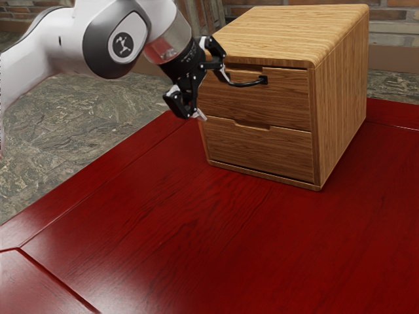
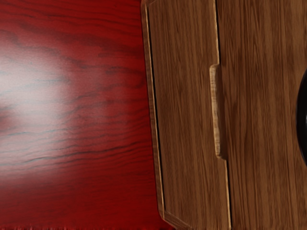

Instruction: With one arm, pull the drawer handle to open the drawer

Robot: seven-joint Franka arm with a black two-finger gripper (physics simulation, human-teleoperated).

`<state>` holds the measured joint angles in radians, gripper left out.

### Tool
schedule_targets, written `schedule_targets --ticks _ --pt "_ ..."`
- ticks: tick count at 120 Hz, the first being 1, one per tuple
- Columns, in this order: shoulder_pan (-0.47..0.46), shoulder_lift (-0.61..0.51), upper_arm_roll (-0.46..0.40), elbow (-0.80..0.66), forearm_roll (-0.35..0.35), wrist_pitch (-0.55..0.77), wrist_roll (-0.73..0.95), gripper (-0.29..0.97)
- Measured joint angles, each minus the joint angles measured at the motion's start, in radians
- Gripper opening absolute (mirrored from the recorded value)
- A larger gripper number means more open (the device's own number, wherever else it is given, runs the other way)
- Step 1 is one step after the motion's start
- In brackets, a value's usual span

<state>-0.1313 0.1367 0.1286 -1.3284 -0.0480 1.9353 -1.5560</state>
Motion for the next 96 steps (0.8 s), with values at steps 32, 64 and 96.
schedule_targets --ticks 32,64,96 --pt "0.021 0.06 -0.008 0.065 -0.001 -0.001 -0.02 0.68" --pt "0.101 0.115 -0.084 0.134 0.0 -0.011 -0.033 0.68" --pt "0.122 0.12 -0.098 0.152 -0.004 -0.007 -0.041 0.68"
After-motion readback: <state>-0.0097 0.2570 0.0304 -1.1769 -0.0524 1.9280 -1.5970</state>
